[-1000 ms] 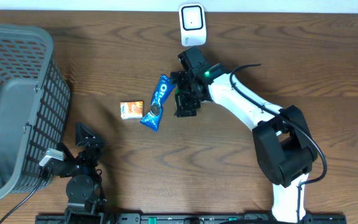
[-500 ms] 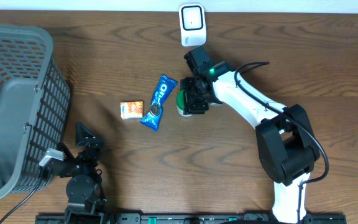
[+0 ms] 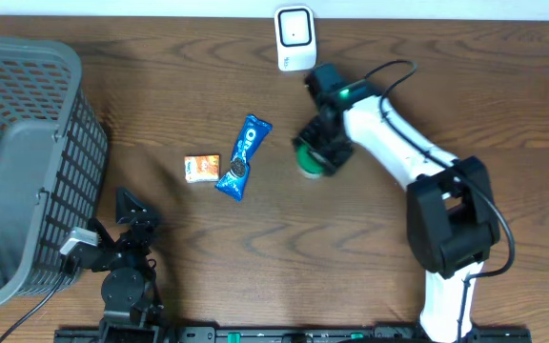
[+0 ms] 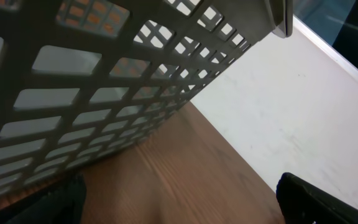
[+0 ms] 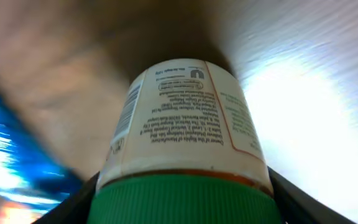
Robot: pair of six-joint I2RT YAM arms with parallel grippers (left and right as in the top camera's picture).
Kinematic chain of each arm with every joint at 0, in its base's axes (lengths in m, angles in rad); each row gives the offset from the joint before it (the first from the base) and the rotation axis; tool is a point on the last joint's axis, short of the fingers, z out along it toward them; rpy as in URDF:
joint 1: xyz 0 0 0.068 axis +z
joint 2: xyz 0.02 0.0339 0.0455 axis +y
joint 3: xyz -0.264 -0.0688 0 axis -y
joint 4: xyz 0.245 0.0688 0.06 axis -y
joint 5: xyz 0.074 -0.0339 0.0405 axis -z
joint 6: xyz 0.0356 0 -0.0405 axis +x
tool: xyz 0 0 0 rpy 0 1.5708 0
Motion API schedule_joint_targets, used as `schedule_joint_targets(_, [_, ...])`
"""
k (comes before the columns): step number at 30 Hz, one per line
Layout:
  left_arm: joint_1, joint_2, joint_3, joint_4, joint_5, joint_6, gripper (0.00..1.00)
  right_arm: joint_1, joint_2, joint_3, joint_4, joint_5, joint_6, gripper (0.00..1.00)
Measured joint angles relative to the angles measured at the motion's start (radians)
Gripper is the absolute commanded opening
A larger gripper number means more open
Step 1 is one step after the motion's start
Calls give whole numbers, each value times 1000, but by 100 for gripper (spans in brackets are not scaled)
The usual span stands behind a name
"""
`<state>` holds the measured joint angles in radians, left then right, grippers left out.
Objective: Scan the item barcode
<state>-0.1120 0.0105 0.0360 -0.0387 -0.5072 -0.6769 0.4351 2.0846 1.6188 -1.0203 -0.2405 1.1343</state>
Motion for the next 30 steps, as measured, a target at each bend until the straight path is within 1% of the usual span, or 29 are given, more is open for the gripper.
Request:
schedule_joint_targets(4, [0, 0, 0, 0, 0, 0, 98, -63, 0, 32, -182, 26, -423, 64])
schedule_joint_targets(6, [0, 0, 0, 0, 0, 0, 98, -71, 0, 37, -240, 45, -600, 65])
schedule_joint_targets(7, [0, 0, 0, 0, 0, 0, 98, -71, 0, 37, -265, 62, -684, 68])
schedule_joint_targets(8, [0, 0, 0, 0, 0, 0, 98, -69, 0, 37, -288, 84, -761, 72])
schedule_joint_targets(10, [0, 0, 0, 0, 0, 0, 98, -60, 0, 37, -303, 146, -891, 99])
schedule_joint_targets(13, [0, 0, 0, 0, 0, 0, 98, -48, -1, 37, -267, 250, -1011, 99])
schedule_joint_targets(16, [0, 0, 0, 0, 0, 0, 98, -39, -1, 49, -257, 357, -1076, 99])
schedule_joint_targets(20, [0, 0, 0, 0, 0, 0, 98, -27, -1, 107, -343, 472, -1084, 99])
schedule_joint_targets(22, [0, 0, 0, 0, 0, 0, 98, -19, -1, 162, -410, 505, -1058, 99])
schedule_joint_targets(25, [0, 0, 0, 0, 0, 0, 98, 2, -1, 270, -532, 529, -981, 99])
schedule_joint_targets(27, [0, 0, 0, 0, 0, -1, 98, 22, -1, 357, -620, 521, -924, 99])
schedule_joint_targets(30, [0, 0, 0, 0, 0, 0, 98, 43, -10, 446, -673, 468, -873, 99])
